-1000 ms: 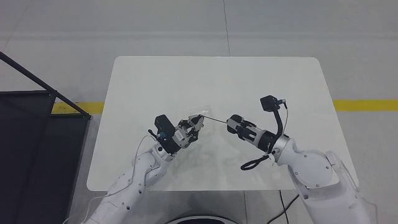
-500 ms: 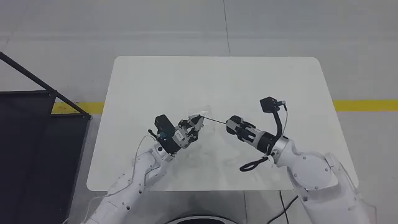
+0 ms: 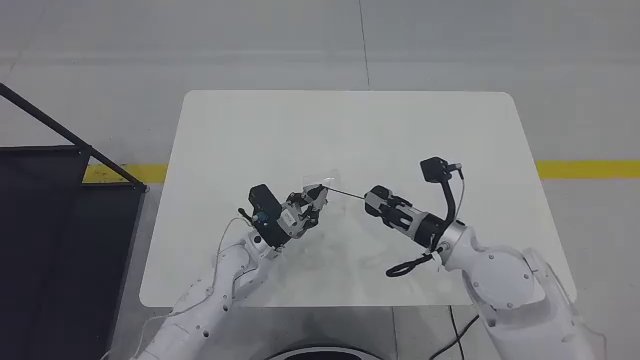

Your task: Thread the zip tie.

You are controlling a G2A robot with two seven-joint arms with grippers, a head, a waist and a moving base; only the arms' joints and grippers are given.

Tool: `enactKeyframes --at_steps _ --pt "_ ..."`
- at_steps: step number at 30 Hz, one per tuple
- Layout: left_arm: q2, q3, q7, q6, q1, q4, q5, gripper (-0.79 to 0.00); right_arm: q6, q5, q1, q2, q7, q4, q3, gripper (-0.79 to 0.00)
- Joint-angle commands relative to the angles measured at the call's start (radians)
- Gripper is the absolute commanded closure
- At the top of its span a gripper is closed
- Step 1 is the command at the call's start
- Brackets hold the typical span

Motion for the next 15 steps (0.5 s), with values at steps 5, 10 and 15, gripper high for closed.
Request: enactKeyframes --at_steps 5,10,15 --pt "0.000 0.000 0.000 0.000 0.000 0.000 0.000 0.000 0.002 0.001 -0.003 0.000 -0.001 -0.004 0.004 0.000" --pt "0.000 0.000 0.000 0.000 0.000 0.000 0.000 0.000 0.005 0.000 -0.005 0.000 0.001 -0.007 0.006 0.000" --pt "0.000 0.000 0.000 0.000 0.000 0.000 0.000 0.000 0.006 -0.002 -0.003 0.001 0.005 -0.008 0.007 0.000"
